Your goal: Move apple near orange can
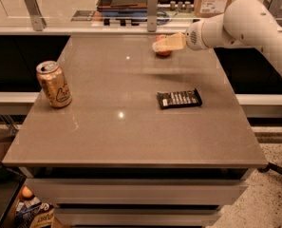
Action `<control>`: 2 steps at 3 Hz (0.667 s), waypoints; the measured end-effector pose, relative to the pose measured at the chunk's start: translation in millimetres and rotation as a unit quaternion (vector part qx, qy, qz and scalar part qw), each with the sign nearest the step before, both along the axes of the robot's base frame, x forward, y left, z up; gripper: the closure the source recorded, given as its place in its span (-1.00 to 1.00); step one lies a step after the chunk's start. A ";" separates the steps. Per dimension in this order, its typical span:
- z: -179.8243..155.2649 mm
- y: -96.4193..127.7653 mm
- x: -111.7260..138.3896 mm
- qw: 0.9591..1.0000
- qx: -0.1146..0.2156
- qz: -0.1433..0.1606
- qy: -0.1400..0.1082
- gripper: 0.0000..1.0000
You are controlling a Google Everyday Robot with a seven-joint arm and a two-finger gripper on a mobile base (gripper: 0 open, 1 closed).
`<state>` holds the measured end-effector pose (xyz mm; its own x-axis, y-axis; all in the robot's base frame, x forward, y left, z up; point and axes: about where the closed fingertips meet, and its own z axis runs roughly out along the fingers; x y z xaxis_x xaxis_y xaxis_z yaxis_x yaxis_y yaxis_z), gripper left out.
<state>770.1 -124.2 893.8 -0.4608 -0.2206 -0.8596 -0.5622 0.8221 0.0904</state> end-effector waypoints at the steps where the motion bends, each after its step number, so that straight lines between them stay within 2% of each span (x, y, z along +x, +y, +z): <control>1: -12.3 11.1 10.7 0.999 0.020 0.027 0.000 -1.00; 2: -18.7 13.8 24.6 0.998 0.032 0.048 -0.015 -1.00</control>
Offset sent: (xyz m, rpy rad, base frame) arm 0.0411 0.0099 -0.0215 0.0850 -0.0798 0.1375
